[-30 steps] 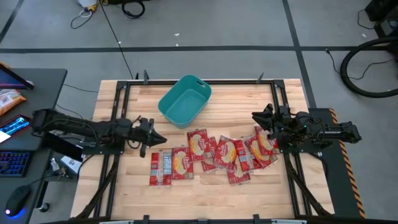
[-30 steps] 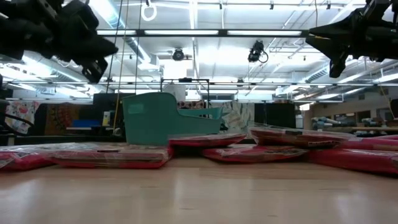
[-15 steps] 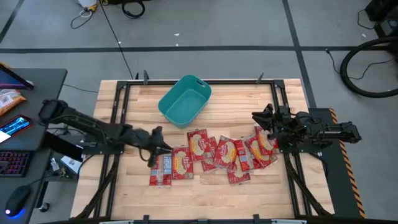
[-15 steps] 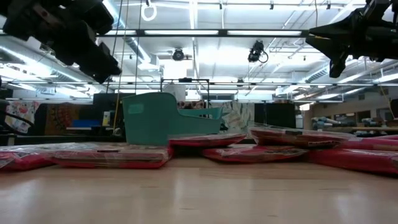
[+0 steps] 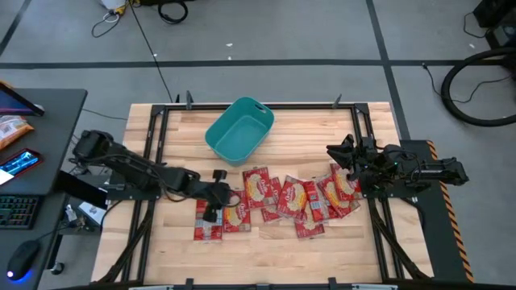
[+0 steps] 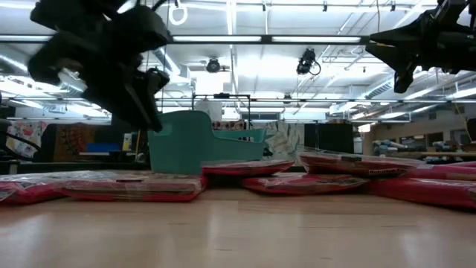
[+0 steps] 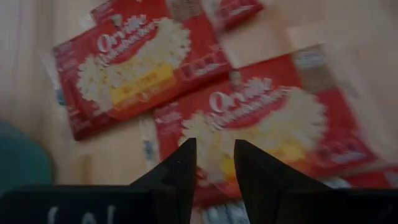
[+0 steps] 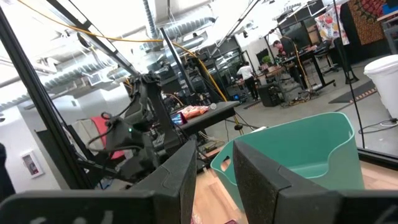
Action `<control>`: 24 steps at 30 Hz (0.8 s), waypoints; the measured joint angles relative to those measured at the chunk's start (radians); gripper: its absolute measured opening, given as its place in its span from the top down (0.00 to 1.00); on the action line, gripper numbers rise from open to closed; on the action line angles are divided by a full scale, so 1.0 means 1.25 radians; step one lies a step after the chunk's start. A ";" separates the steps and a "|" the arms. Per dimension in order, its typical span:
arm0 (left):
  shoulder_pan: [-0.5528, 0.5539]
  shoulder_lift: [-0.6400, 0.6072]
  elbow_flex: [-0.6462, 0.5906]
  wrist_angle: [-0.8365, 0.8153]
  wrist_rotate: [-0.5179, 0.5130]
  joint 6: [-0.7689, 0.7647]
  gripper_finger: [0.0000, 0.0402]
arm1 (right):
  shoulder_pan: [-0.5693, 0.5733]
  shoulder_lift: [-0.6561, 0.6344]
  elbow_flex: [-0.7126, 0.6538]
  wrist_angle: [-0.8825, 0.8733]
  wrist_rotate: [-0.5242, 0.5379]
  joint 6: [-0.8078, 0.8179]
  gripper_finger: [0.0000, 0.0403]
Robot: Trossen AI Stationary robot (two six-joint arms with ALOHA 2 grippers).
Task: Sort popcorn bags into baskets
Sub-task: Put the red popcorn bag into the blue bin
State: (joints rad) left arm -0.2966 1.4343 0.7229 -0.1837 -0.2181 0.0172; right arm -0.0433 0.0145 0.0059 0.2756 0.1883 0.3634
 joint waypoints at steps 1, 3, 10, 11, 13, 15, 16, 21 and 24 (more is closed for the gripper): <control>0.000 0.017 0.010 0.001 -0.012 0.007 0.71 | 0.000 0.000 0.000 0.000 0.000 0.000 0.72; 0.000 0.049 0.028 0.021 -0.024 0.014 0.70 | 0.000 0.000 0.000 0.000 0.000 0.000 0.72; -0.015 0.157 0.109 0.047 -0.131 0.005 0.53 | 0.000 0.000 0.000 0.000 0.000 0.000 0.72; -0.019 0.174 0.124 0.047 -0.145 -0.005 0.50 | 0.000 0.000 0.000 0.000 0.000 0.000 0.72; -0.028 0.206 0.157 0.050 -0.162 -0.009 0.47 | 0.000 0.000 0.000 0.000 0.000 0.000 0.72; -0.038 0.239 0.188 0.047 -0.184 -0.012 0.45 | 0.000 0.000 0.000 0.000 0.000 0.000 0.72; -0.043 0.257 0.204 0.047 -0.194 -0.018 0.44 | 0.000 0.000 0.000 0.000 0.000 0.000 0.72; -0.068 0.331 0.290 0.021 -0.234 -0.048 0.45 | 0.000 0.000 0.000 0.000 0.000 0.000 0.72; -0.080 0.374 0.346 -0.023 -0.269 -0.074 0.45 | 0.000 0.000 0.000 0.000 0.000 0.000 0.72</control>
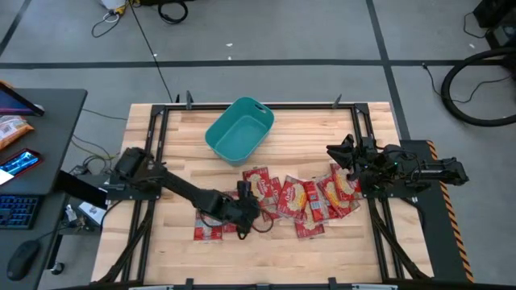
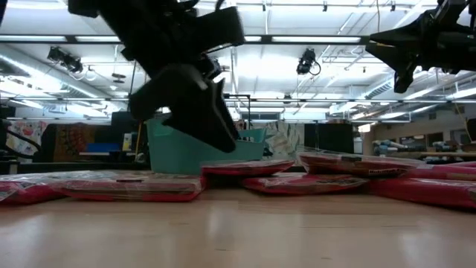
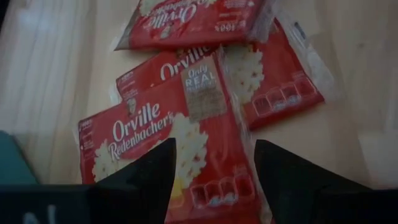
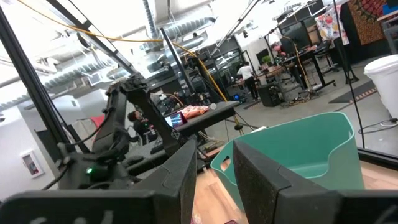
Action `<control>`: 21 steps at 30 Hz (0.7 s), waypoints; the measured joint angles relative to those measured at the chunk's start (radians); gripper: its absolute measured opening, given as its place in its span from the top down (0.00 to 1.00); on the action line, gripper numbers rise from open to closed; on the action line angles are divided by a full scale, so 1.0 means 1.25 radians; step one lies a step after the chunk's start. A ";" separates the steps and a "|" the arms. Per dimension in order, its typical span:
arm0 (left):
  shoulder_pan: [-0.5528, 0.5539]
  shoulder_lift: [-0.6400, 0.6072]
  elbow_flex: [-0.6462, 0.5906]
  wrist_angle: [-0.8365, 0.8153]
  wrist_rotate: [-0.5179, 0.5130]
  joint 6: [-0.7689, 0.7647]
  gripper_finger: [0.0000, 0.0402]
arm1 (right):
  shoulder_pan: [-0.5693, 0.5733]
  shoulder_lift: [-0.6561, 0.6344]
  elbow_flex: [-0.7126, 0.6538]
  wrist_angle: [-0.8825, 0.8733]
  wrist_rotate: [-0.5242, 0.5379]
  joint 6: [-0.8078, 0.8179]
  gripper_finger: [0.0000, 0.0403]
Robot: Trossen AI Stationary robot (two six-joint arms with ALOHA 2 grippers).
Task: Sort popcorn bags into baskets
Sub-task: Put the red popcorn bag into the blue bin
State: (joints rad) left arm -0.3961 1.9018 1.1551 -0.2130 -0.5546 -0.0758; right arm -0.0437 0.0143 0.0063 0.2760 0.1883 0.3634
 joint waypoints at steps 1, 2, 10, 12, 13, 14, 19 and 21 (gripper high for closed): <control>-0.003 0.013 0.019 -0.012 -0.009 -0.010 0.45 | 0.000 0.000 0.000 0.000 0.000 0.000 0.72; -0.006 0.025 0.034 -0.025 -0.017 -0.015 0.45 | 0.000 0.000 0.000 0.000 0.000 0.000 0.72; -0.019 0.095 0.087 -0.061 -0.060 -0.020 0.45 | 0.000 0.000 0.000 0.000 0.000 0.000 0.72; -0.018 0.104 0.087 -0.079 -0.070 -0.041 0.45 | 0.000 0.000 0.000 0.000 0.000 0.000 0.72; -0.016 0.105 0.087 -0.101 -0.076 -0.052 0.46 | 0.000 0.000 0.000 0.000 0.000 0.000 0.72; -0.014 0.105 0.087 -0.122 -0.078 -0.063 0.46 | 0.000 0.000 0.000 0.000 0.000 0.000 0.72; -0.003 0.105 0.087 -0.182 -0.065 -0.104 0.53 | 0.000 0.000 0.000 -0.001 0.000 0.000 0.72; -0.002 0.104 0.087 -0.188 -0.060 -0.100 0.59 | 0.000 0.000 0.000 0.000 0.000 0.000 0.72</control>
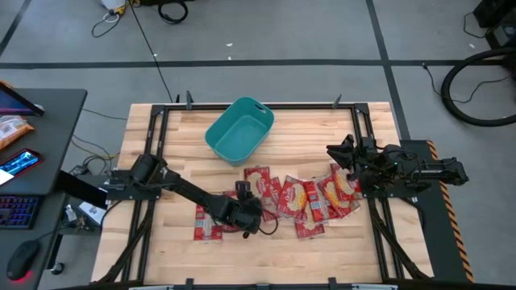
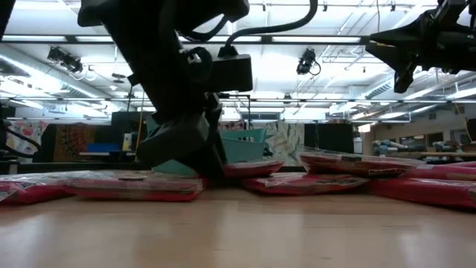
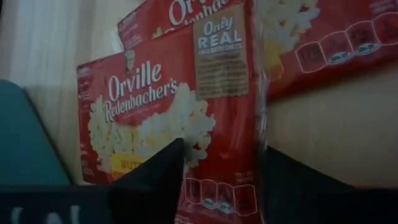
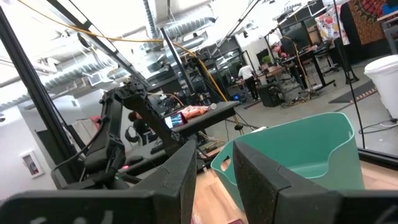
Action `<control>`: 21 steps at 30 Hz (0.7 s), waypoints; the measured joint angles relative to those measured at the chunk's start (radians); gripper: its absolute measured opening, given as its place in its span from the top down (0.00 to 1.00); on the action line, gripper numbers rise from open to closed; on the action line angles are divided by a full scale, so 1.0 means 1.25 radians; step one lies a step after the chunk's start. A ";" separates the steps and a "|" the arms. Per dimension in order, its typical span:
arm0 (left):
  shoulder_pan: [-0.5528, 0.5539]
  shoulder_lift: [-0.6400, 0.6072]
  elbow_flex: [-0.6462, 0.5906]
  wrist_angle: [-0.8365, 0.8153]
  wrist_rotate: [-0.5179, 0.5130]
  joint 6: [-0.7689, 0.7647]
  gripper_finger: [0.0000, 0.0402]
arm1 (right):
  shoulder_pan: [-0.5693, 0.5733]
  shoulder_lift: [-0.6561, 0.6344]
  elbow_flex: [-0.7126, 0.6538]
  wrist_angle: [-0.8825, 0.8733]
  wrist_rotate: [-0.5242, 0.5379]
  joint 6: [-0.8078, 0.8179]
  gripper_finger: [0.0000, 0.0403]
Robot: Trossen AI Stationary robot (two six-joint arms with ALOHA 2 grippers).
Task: Sort popcorn bags into baskets
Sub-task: Put the red popcorn bag into the blue bin
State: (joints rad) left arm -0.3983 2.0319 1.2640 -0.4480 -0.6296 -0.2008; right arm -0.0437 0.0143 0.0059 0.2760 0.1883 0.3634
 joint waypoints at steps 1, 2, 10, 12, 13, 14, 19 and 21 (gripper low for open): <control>0.001 0.000 0.000 -0.003 0.008 0.002 0.63 | 0.000 0.000 0.000 0.000 0.000 0.000 0.72; 0.003 0.000 0.000 -0.004 0.016 0.001 0.67 | 0.000 0.000 0.000 0.000 0.000 0.000 0.72; 0.007 -0.011 0.000 -0.021 0.076 -0.008 0.97 | 0.000 0.000 0.000 0.000 0.000 0.000 0.72; 0.007 -0.026 0.000 -0.041 0.086 0.005 0.98 | 0.000 0.000 0.000 0.000 0.000 0.000 0.72; 0.007 -0.037 -0.001 -0.050 0.087 0.007 0.98 | 0.000 0.000 0.000 0.000 0.000 0.000 0.72; 0.007 -0.050 -0.001 -0.059 0.087 0.009 0.98 | 0.000 0.000 0.000 0.000 0.000 0.000 0.72; 0.013 -0.134 -0.001 -0.091 0.082 0.063 0.99 | 0.000 0.000 0.000 0.000 0.000 0.000 0.72; 0.021 -0.171 -0.001 -0.090 0.078 0.098 0.99 | 0.000 0.000 0.000 0.000 0.000 0.000 0.72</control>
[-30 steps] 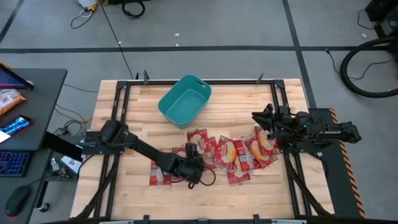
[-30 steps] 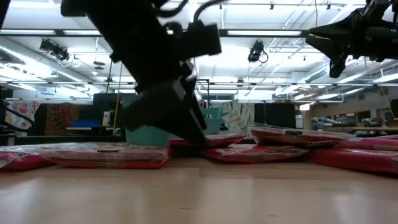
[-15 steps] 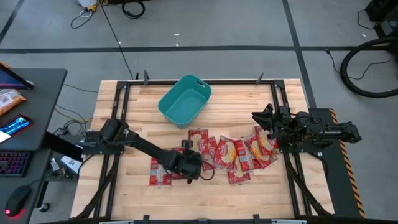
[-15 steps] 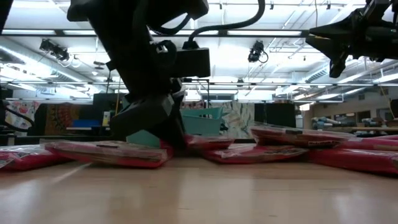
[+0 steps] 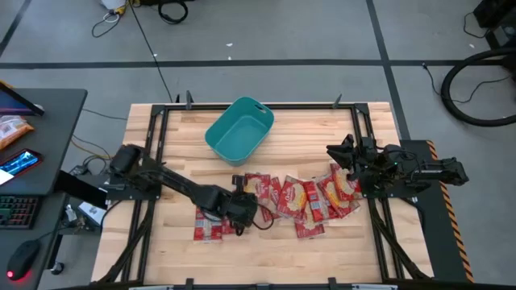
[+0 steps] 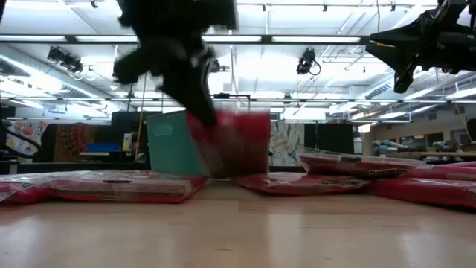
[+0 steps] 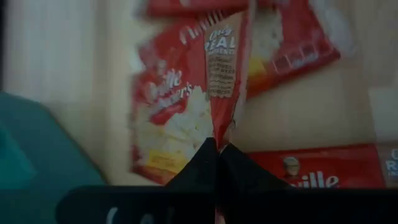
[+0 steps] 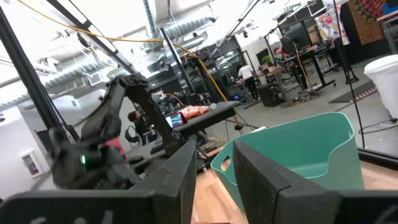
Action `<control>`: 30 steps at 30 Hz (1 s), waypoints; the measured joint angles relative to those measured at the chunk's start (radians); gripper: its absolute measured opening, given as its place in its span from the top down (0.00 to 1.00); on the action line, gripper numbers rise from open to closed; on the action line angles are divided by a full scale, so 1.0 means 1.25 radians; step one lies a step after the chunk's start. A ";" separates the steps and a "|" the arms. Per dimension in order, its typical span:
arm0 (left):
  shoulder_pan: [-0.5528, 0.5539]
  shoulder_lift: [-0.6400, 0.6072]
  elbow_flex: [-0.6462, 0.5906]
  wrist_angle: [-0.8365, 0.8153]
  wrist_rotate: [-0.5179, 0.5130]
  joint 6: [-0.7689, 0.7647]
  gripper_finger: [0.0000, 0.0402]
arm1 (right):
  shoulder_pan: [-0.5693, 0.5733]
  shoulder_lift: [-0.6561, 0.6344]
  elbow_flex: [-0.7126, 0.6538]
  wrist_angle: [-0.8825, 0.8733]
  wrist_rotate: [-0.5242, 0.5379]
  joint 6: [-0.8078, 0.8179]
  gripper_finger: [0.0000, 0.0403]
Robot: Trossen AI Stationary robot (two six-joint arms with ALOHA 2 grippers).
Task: Sort popcorn bags into baskets
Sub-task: Put the red popcorn bag into the blue bin
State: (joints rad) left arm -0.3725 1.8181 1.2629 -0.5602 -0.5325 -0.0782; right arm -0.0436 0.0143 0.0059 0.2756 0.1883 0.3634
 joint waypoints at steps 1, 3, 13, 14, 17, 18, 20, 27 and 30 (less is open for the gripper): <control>0.005 -0.019 0.000 0.000 -0.005 0.020 0.99 | 0.000 0.000 0.000 0.000 0.000 0.000 0.72; 0.021 -0.054 0.000 0.002 -0.017 0.069 0.99 | 0.000 0.000 0.000 0.000 0.000 0.000 0.72; 0.149 -0.168 0.000 0.063 -0.074 0.355 0.99 | 0.000 0.000 0.000 0.000 0.000 0.000 0.72; 0.162 -0.177 0.000 0.086 -0.074 0.386 0.99 | 0.000 0.000 0.000 0.000 0.000 0.000 0.72; 0.202 -0.207 0.000 0.142 -0.075 0.484 0.99 | 0.000 0.000 0.000 0.000 0.000 0.000 0.72; 0.216 -0.216 0.000 0.152 -0.072 0.507 0.99 | 0.000 0.000 0.000 0.000 0.000 0.000 0.72; 0.250 -0.231 0.000 0.168 -0.073 0.542 1.00 | 0.000 0.000 0.000 0.000 0.000 0.000 0.72; 0.373 -0.249 0.000 0.157 -0.075 0.607 1.00 | 0.000 0.000 0.000 0.000 0.000 0.000 0.72; 0.420 -0.247 0.000 0.148 -0.053 0.655 1.00 | 0.000 0.000 0.000 0.000 0.000 0.000 0.72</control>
State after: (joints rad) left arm 0.1520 1.5098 1.2629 -0.3757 -0.5992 0.7408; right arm -0.0434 0.0143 0.0060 0.2756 0.1885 0.3634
